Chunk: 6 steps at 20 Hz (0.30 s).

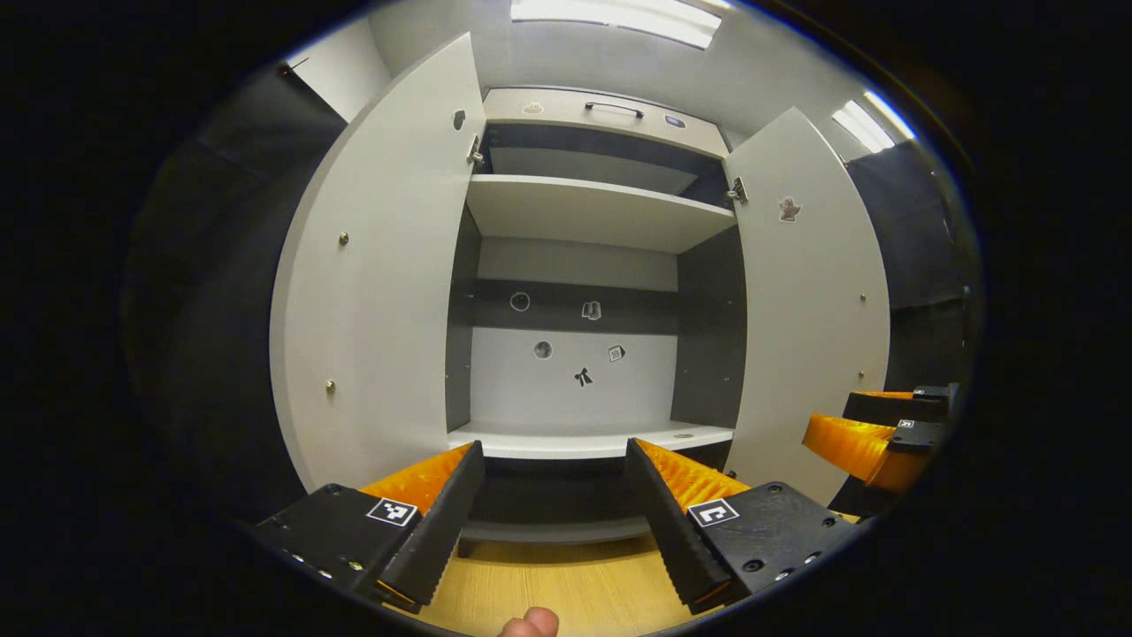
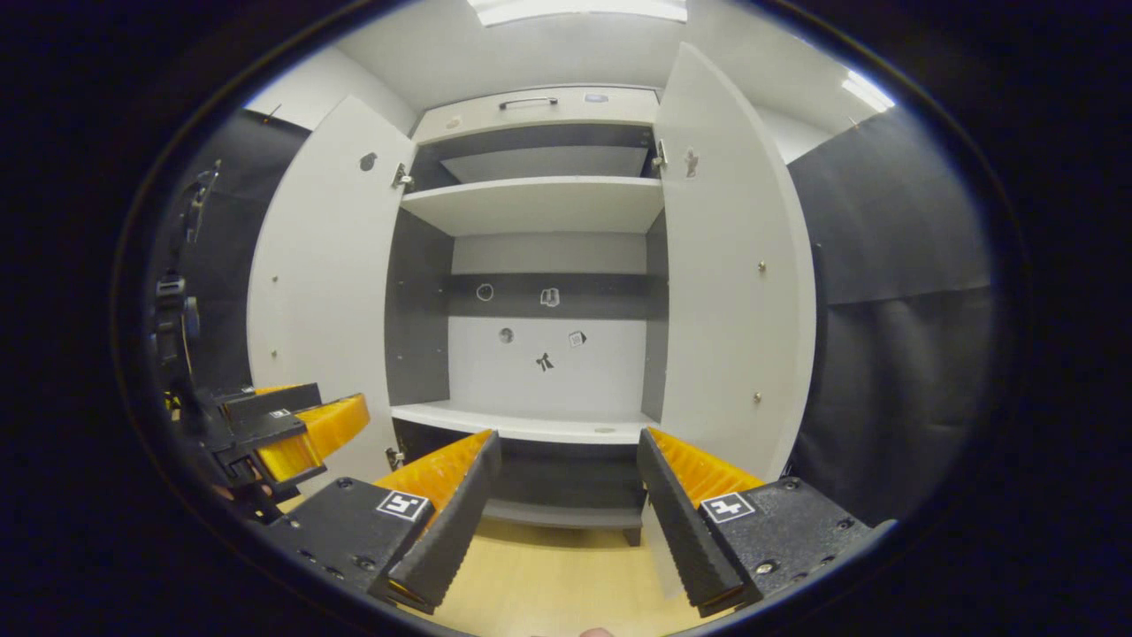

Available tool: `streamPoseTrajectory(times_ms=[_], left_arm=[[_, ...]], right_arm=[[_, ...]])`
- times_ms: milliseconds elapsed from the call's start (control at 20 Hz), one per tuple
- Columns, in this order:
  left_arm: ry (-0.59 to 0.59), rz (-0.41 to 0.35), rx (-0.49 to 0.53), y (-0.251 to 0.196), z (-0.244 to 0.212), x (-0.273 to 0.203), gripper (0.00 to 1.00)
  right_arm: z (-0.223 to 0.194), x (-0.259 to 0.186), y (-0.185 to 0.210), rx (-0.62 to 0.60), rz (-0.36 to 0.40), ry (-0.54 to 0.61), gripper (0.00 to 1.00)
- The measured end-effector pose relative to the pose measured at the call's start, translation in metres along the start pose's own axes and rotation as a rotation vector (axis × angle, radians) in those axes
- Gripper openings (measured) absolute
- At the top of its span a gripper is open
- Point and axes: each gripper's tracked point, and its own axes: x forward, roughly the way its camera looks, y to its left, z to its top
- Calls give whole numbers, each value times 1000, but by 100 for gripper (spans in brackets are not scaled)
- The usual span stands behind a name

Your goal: Open the right door of the double-door shoe cabinet with the right hand, and open the left door with the left hand.

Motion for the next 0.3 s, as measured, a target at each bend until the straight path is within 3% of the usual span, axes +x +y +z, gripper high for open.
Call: streamPoseTrajectory(times_ms=[300], left_arm=[[-7, 16, 19, 2, 4, -3, 95]], right_arm=[[6, 0, 2, 16, 2, -19, 97]])
